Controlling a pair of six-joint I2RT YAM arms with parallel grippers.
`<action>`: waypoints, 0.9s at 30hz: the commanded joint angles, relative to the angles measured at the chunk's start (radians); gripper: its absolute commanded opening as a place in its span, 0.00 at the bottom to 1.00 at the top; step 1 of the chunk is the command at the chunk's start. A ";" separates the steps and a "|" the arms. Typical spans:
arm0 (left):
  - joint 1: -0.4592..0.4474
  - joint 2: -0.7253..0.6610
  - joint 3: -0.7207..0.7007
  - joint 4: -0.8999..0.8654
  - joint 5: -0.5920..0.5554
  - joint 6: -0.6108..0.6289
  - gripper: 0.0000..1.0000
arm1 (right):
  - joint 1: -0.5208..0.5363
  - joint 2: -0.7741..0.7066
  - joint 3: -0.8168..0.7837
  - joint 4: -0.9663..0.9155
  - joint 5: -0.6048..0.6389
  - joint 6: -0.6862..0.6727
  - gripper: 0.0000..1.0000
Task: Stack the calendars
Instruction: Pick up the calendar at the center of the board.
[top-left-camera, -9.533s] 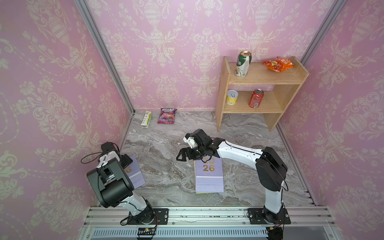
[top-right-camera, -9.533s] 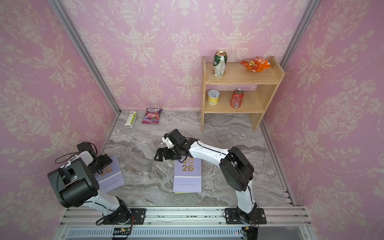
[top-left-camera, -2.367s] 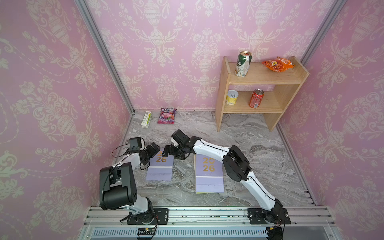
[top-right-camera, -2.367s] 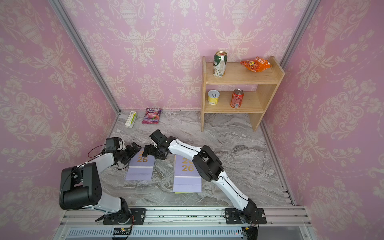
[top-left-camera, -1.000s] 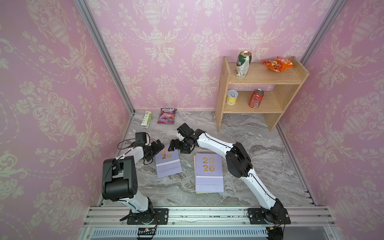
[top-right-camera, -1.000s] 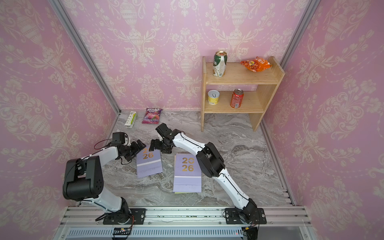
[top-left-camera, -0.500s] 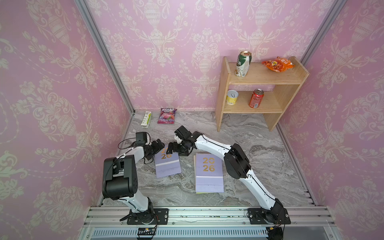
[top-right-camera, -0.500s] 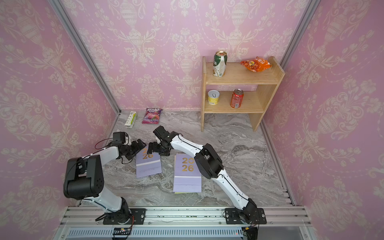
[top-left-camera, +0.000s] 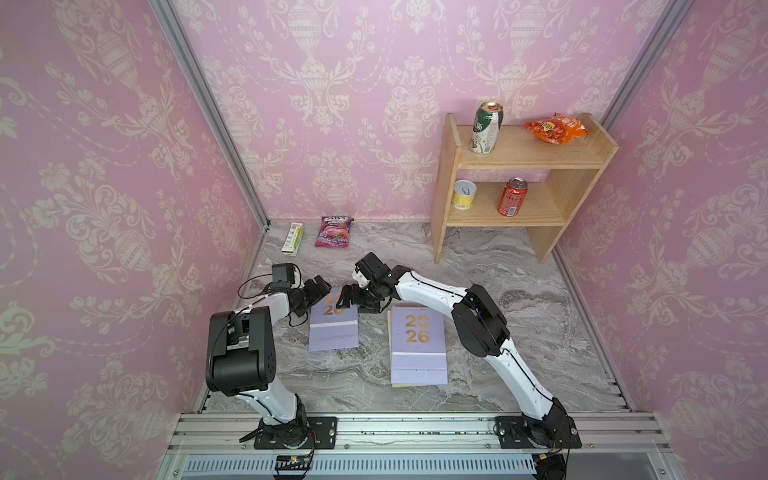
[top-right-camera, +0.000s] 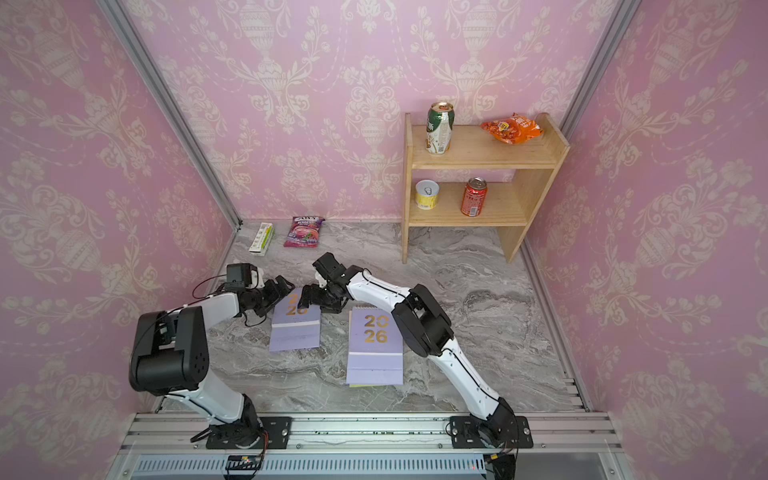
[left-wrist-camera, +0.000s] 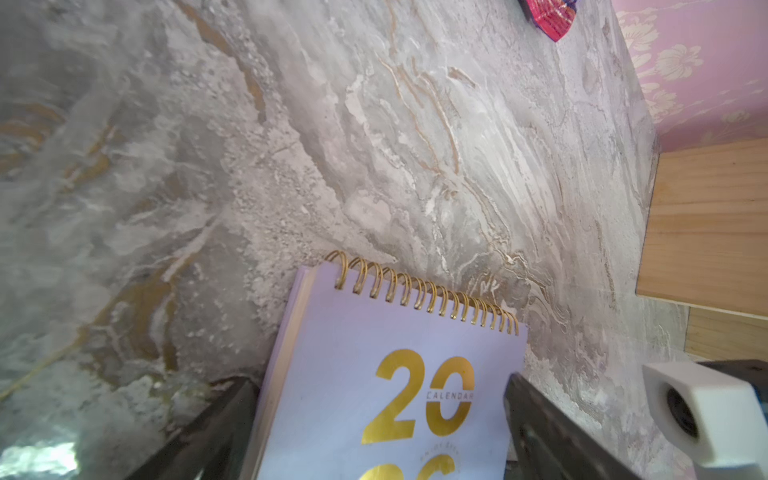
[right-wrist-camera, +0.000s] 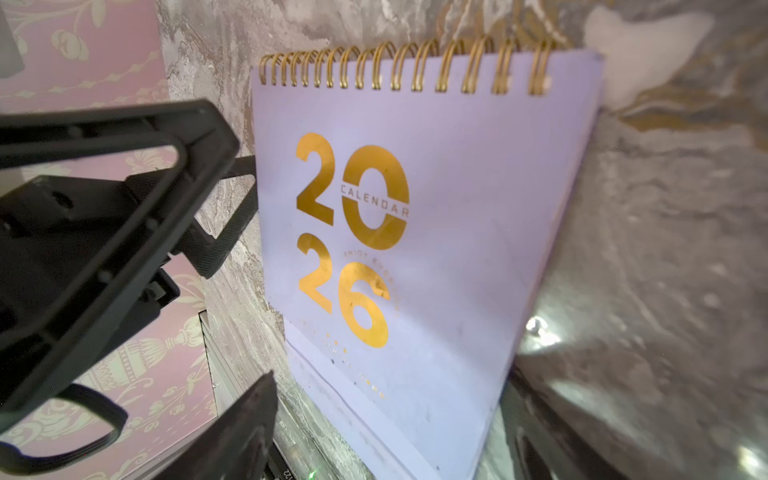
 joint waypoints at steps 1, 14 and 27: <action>-0.014 0.031 -0.035 -0.045 0.102 -0.007 0.94 | 0.005 -0.103 -0.037 0.130 -0.041 0.017 0.83; -0.013 -0.027 -0.037 -0.026 0.144 -0.008 0.94 | 0.000 -0.157 -0.137 0.198 -0.041 0.043 0.76; -0.013 -0.062 -0.053 -0.009 0.166 -0.019 0.94 | 0.000 -0.160 -0.155 0.206 -0.035 0.047 0.34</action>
